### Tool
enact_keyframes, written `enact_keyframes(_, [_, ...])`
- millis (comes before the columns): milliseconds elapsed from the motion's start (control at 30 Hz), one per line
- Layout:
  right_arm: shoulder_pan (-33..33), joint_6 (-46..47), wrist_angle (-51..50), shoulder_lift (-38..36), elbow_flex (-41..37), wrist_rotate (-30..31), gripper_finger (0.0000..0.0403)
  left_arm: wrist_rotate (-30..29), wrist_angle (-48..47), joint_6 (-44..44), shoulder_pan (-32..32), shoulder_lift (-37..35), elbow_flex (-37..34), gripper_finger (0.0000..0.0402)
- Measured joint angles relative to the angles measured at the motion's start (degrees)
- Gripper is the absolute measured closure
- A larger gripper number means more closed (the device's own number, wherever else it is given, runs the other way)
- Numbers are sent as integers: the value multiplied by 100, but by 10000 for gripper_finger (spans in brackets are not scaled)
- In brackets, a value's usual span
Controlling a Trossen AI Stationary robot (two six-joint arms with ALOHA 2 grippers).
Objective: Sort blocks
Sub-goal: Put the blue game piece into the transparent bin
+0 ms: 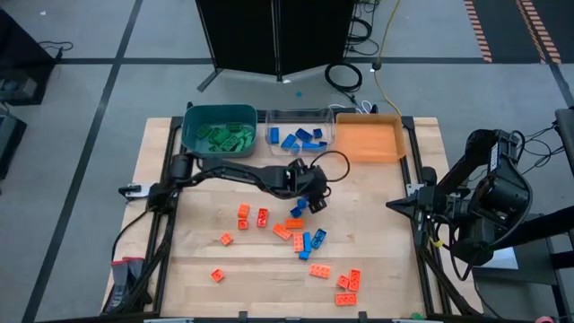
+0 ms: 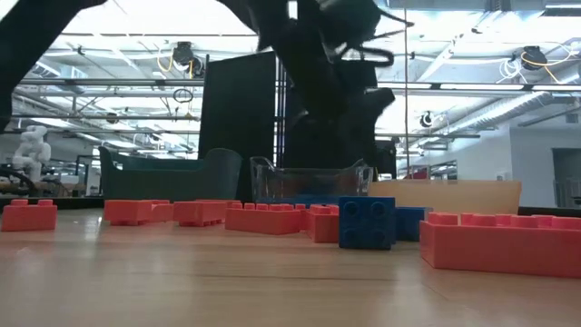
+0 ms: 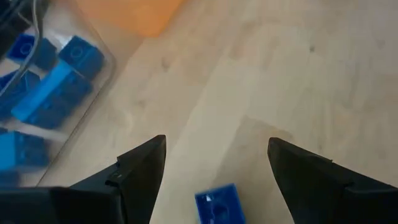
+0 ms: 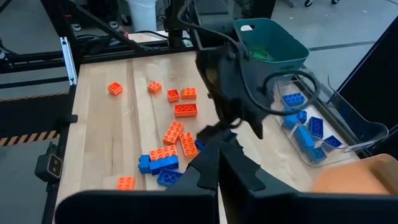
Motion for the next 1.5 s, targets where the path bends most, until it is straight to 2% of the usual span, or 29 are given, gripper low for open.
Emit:
enact_keyframes(267, [1, 113, 0, 0, 0, -18, 402, -30, 115, -3, -73, 260, 2, 114])
enact_keyframes(433, [1, 123, -4, 0, 0, -17, 402, -345, 244, 40, -121, 277, -89, 114])
enact_keyframes(700, [1, 153, 17, 0, 0, -18, 402, -392, 1064, -242, -244, -377, -1456, 114])
enact_keyframes(800, [1, 153, 15, 0, 0, -15, 402, -318, 1788, -238, -250, -827, -2252, 114])
enact_keyframes(900, [1, 153, 14, 0, 0, -17, 402, 111, 3155, -172, -229, -1240, -3060, 114])
enact_keyframes(967, [1, 153, 17, -2, 0, -11, 402, 614, 4232, -71, -208, -1336, -3413, 114])
enact_keyframes(1067, [1, 153, 28, -2, 0, 9, 402, 956, 4952, -65, -225, -1350, -3651, 114])
enact_keyframes(1300, [1, 168, 52, 17, 0, 19, 402, 76, 4422, -99, -292, -1241, -3681, 114])
enact_keyframes(1500, [1, 173, 59, 66, 0, 15, 402, 36, 4444, -435, -289, -917, -3671, 114])
